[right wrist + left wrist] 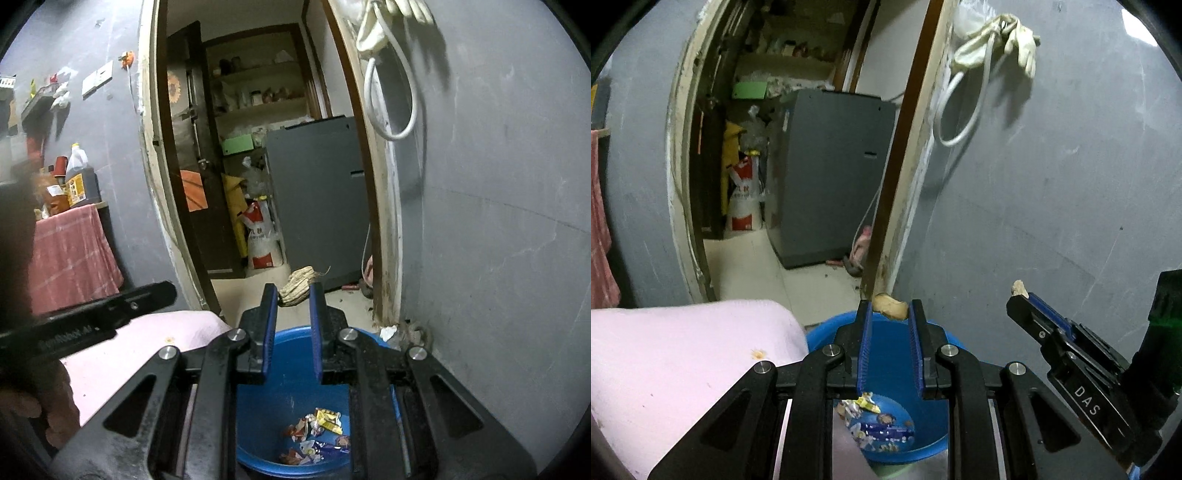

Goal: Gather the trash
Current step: 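Carry both crumbs over the blue bucket and open both grippers to drop them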

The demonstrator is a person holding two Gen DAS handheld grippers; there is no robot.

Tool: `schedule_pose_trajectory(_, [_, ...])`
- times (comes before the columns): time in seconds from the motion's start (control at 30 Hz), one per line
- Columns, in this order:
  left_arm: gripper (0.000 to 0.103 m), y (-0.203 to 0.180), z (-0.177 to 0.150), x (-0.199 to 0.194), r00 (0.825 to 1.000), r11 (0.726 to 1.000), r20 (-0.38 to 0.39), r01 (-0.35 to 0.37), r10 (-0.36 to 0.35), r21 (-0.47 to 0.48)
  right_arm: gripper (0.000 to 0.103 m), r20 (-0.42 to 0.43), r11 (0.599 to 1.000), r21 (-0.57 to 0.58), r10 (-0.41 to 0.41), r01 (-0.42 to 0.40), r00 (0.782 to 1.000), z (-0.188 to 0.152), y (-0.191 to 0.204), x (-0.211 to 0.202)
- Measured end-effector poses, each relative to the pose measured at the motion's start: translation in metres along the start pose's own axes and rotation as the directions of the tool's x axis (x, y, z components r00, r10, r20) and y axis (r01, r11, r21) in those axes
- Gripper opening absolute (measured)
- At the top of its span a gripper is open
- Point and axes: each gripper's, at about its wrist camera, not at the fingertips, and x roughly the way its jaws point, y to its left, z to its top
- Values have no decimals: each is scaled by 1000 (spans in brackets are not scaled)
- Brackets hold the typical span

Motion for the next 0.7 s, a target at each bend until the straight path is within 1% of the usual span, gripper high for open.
schedule_pose_trajectory(0.2, [16, -5, -5, 19, 999, 1000, -47, -8, 7, -11, 17, -30, 999, 39, 7, -6, 1000, -7, -12, 7])
schedule_pose_trajectory(0.33, [16, -7, -9, 29, 997, 1000, -76, -19, 19, -4, 17, -52, 999, 40, 4, -2, 999, -11, -12, 11])
schedule_pose_trajectory(0.53, [16, -9, -17, 47, 987, 998, -152, -56, 57, 11, 17, -111, 998, 60, 5, 2, 994, -19, -21, 23])
schedule_pose_trajectory(0.7, [16, -8, -27, 61, 972, 997, -224, -68, 71, 22, 17, -163, 996, 93, 15, 0, 987, -26, -29, 33])
